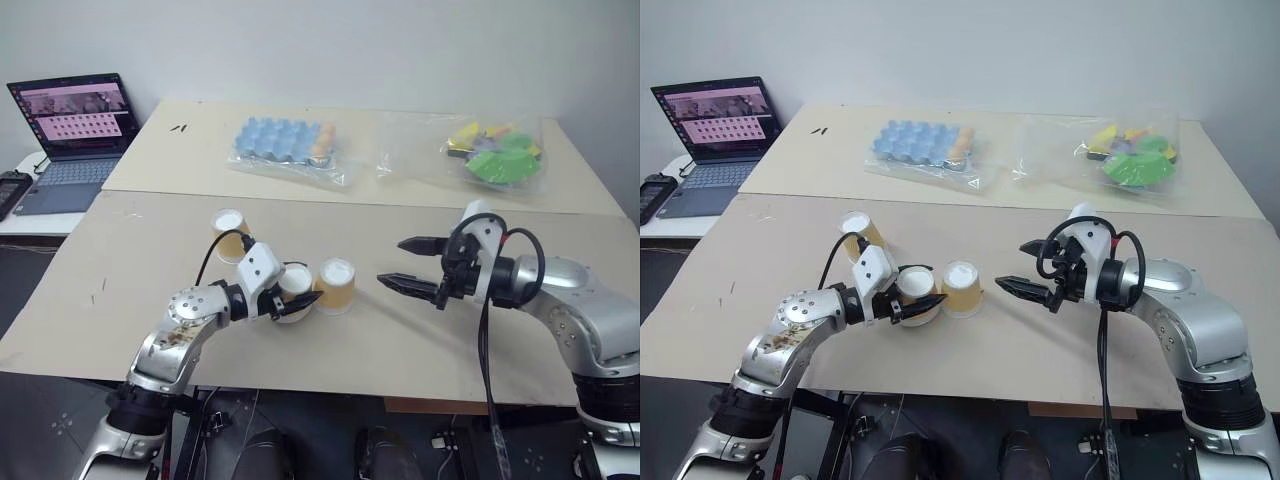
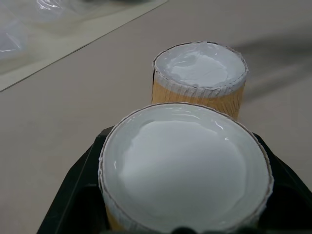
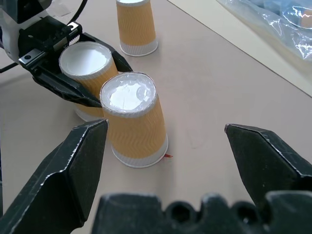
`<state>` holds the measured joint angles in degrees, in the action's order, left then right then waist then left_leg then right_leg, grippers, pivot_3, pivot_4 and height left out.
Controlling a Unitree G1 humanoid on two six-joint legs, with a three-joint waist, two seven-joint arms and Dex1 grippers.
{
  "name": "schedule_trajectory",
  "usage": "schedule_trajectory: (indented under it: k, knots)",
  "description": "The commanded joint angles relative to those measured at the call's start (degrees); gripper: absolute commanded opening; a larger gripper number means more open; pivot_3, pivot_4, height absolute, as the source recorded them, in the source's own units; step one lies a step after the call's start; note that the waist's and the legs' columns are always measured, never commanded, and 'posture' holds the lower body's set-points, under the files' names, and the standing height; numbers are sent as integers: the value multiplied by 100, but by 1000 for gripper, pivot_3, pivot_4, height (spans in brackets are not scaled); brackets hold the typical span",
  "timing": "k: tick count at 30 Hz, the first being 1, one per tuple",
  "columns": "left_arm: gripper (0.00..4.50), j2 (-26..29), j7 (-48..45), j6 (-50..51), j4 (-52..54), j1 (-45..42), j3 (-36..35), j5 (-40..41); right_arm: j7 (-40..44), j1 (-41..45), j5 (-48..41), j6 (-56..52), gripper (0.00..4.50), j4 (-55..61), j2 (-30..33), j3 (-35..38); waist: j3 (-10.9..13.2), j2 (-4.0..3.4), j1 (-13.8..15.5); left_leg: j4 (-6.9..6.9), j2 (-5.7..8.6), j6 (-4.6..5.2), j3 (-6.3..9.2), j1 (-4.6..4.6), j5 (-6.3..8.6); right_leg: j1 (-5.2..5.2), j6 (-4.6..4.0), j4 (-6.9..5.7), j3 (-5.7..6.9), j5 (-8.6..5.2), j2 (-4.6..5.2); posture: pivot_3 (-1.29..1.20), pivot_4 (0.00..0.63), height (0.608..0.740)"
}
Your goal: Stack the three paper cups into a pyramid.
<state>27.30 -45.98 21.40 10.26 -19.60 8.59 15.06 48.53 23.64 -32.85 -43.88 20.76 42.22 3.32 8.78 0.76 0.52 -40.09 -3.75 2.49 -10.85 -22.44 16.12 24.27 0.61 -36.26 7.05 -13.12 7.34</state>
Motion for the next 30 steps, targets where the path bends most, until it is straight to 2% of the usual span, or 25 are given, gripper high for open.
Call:
schedule_trajectory:
  k: [1,12,13,17,23,30]
  knots:
    - [2627,-94,-99,-261,-172,-276,88,-70,-72,-42,-116,40,4500,250,36,240,0,0,4,0,0,0,0,0,0,0,0,0,0,0,0,0,150,735]
    - [2627,-96,-436,-661,-947,-697,174,-255,-112,-46,-123,69,4500,226,33,215,0,0,3,-2,1,0,0,0,0,-1,0,-1,1,0,0,0,150,735]
    - [3126,-114,-438,-720,-1012,-722,187,-285,-112,-46,-132,66,4500,228,32,225,0,0,4,-2,1,1,0,0,0,-1,0,-1,1,0,0,0,150,735]
    - [4417,-170,-426,-888,-1116,-758,193,-374,-123,-47,-132,74,4500,220,27,236,0,0,3,-2,1,1,0,0,0,0,0,-1,1,0,0,0,150,735]
    - [4472,-65,-396,-634,-653,-671,-19,-267,-77,-4,-130,101,4500,166,33,222,0,0,2,-2,0,1,0,-2,0,1,0,0,1,0,0,0,150,735]
    - [4472,449,-352,160,597,-219,-560,219,260,139,-114,174,4500,145,111,65,0,0,-36,0,-4,1,1,-2,0,4,0,-1,-1,0,-1,0,150,735]
